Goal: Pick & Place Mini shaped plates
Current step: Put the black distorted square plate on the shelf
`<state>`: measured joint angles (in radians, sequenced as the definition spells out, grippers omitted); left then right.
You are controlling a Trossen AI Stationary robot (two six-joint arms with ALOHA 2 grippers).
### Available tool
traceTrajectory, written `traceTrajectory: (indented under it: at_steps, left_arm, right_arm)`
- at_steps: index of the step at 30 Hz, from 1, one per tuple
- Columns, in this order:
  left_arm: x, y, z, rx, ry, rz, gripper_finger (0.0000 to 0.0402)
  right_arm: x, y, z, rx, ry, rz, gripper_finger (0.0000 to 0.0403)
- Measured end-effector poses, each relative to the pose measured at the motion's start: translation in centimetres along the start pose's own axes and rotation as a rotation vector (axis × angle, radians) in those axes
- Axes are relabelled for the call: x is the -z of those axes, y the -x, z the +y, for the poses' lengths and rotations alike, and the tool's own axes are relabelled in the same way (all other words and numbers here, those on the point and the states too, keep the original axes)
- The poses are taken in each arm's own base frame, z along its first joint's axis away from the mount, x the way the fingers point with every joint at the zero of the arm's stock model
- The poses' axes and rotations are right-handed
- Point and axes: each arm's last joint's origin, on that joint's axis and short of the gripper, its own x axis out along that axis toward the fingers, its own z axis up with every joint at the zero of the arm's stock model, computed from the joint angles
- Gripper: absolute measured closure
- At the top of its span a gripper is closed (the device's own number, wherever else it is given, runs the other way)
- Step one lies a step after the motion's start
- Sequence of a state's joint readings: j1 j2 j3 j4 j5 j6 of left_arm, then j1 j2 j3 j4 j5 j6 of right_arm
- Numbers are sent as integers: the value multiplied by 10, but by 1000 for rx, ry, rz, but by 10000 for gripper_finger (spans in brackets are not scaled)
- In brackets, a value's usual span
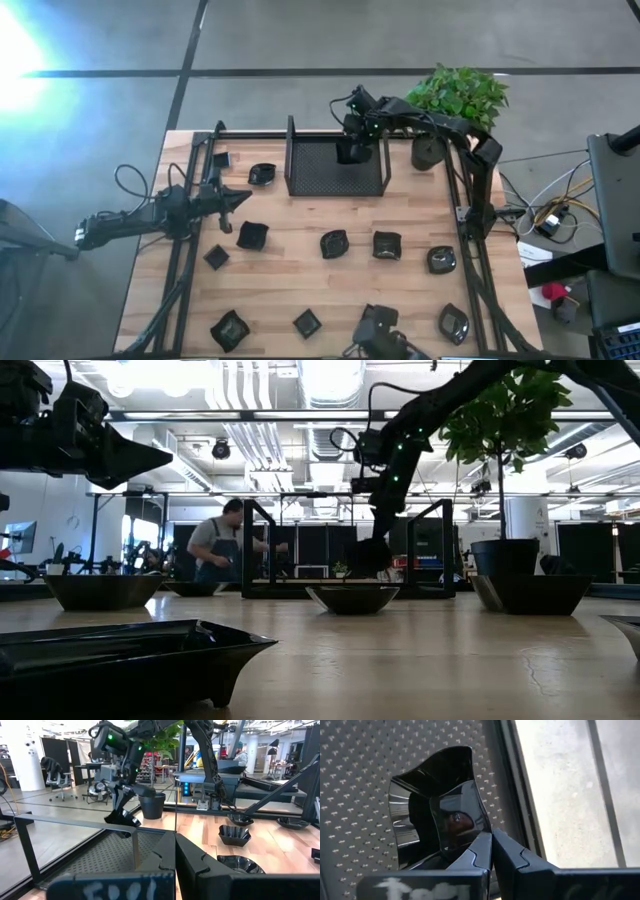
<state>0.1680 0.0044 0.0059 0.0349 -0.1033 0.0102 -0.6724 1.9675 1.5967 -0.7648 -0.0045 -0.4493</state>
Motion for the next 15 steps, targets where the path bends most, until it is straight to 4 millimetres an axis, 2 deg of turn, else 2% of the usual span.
traceTrajectory:
  at_steps: [10, 15]
  left_arm:
    - [0, 0, 0, 0, 0, 1, 402]
    - [0, 0, 0, 0, 0, 2, 402]
  right_arm:
    - [5, -6, -6, -2, -14, 27, 394]
    - [7, -18, -5, -6, -12, 53, 394]
